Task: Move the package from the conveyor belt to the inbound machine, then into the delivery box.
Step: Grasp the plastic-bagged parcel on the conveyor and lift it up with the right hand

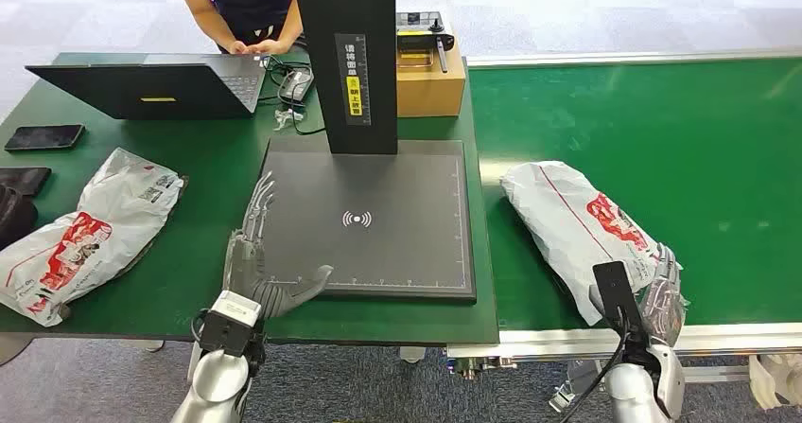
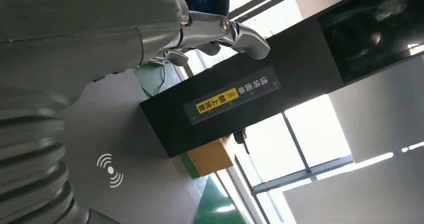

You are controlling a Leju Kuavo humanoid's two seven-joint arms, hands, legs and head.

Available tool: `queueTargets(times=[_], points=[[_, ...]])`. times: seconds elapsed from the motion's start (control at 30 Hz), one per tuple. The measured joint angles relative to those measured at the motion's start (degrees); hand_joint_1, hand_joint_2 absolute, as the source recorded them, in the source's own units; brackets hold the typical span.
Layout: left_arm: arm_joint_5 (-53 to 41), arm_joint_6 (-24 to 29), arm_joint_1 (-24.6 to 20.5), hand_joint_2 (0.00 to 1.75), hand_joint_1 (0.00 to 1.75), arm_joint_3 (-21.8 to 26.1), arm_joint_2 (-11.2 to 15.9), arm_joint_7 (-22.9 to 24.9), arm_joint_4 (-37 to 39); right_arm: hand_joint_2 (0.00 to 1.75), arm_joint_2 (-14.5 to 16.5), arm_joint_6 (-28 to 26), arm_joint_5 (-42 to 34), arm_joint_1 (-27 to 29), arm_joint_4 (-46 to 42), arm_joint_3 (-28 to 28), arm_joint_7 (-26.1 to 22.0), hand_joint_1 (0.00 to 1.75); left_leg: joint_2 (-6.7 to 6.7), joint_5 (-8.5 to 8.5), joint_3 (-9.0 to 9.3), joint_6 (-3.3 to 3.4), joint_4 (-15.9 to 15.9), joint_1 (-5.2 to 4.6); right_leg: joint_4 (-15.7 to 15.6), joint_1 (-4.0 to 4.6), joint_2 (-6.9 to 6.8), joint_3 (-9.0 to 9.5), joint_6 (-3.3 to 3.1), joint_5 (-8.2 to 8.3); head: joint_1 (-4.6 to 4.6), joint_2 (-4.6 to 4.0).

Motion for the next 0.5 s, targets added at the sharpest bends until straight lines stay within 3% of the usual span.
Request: queueTargets(times=[0.5], points=[[0.45, 0.81, 0.3, 1.75, 0.0, 0.43, -0.06, -0.03, -0.07, 1.75, -2.3, -0.5, 2.72, -8.7, 14.02, 0.75, -0.94, 0.0, 0.0, 0.0, -0.01, 0.0, 0.0, 0.0, 0.0, 0.0, 0.0, 0.01, 0.0, 0.0, 0.0, 0.0]])
